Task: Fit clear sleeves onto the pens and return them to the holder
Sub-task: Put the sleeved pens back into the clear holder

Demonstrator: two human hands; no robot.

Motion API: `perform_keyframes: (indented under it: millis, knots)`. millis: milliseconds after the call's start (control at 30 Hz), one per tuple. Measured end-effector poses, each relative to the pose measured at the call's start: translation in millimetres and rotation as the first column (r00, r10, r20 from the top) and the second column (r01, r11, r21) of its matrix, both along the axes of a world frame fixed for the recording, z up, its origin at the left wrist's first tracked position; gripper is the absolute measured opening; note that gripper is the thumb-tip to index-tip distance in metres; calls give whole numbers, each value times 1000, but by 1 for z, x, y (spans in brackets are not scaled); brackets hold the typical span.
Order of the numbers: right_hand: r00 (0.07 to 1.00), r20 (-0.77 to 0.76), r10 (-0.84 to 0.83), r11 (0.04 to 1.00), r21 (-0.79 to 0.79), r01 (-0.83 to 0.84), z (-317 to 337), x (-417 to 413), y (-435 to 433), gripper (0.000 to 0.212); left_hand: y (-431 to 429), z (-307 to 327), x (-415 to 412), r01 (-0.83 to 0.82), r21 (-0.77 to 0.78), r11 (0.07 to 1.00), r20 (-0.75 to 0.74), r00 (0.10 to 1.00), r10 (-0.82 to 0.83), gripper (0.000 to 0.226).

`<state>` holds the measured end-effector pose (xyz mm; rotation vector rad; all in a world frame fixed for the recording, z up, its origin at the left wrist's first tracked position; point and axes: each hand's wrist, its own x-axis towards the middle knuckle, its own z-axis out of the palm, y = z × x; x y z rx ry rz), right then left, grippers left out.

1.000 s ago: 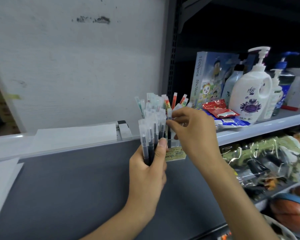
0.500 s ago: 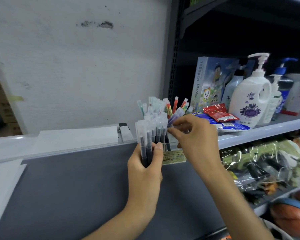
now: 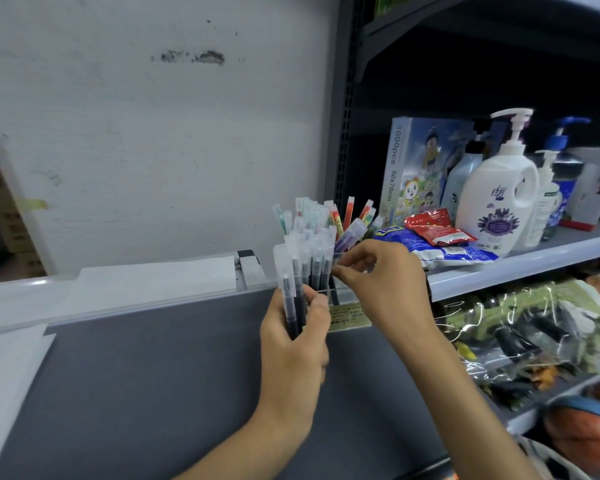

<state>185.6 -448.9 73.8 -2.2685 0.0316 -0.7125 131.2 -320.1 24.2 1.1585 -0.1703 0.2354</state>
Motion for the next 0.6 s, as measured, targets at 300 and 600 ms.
perform_keyframes:
  millis: [300,600]
  knots:
    - [988,-67,142,988,68,-137,35,-32,-11,11,2,-3,2,107,-74,991,6,994,-107,43]
    - [866,-238,440,882,297,-366,53,-57,-12,12,0,-5,2,109,33,993,-8,994,-109,22]
